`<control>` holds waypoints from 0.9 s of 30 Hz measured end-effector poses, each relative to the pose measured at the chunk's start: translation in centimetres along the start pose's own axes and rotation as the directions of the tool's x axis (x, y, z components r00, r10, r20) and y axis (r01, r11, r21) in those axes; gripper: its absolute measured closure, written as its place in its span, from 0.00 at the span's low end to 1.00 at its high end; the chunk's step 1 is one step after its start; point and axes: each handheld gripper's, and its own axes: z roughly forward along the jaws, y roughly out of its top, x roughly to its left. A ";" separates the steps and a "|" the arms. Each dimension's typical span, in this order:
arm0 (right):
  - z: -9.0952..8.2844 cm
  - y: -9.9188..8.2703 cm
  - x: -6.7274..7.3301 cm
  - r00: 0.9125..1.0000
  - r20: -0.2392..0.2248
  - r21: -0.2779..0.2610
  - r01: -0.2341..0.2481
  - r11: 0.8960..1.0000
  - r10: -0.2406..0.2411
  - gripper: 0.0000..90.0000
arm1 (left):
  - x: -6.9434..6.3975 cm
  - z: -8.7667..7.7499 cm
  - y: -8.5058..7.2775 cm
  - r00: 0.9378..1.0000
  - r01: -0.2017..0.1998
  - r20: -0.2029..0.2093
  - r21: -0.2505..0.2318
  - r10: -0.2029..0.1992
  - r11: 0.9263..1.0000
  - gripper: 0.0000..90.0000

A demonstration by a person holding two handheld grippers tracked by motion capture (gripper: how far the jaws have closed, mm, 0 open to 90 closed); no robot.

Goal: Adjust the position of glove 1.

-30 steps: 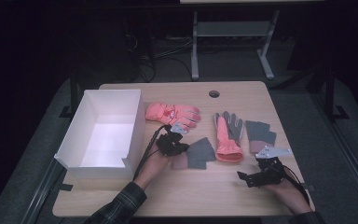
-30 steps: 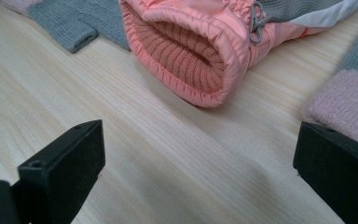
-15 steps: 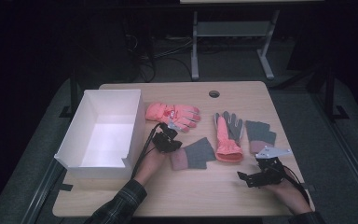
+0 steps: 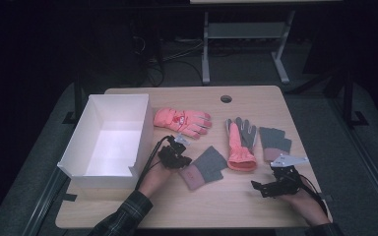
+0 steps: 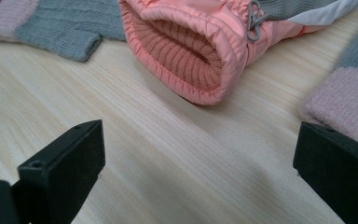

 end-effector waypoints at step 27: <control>0.0 -0.1 -0.1 1.000 0.005 0.005 -0.005 1.000 0.005 0.02 | -5.9 -0.7 -0.7 0.967 -0.166 0.192 -0.030 0.168 0.986 0.99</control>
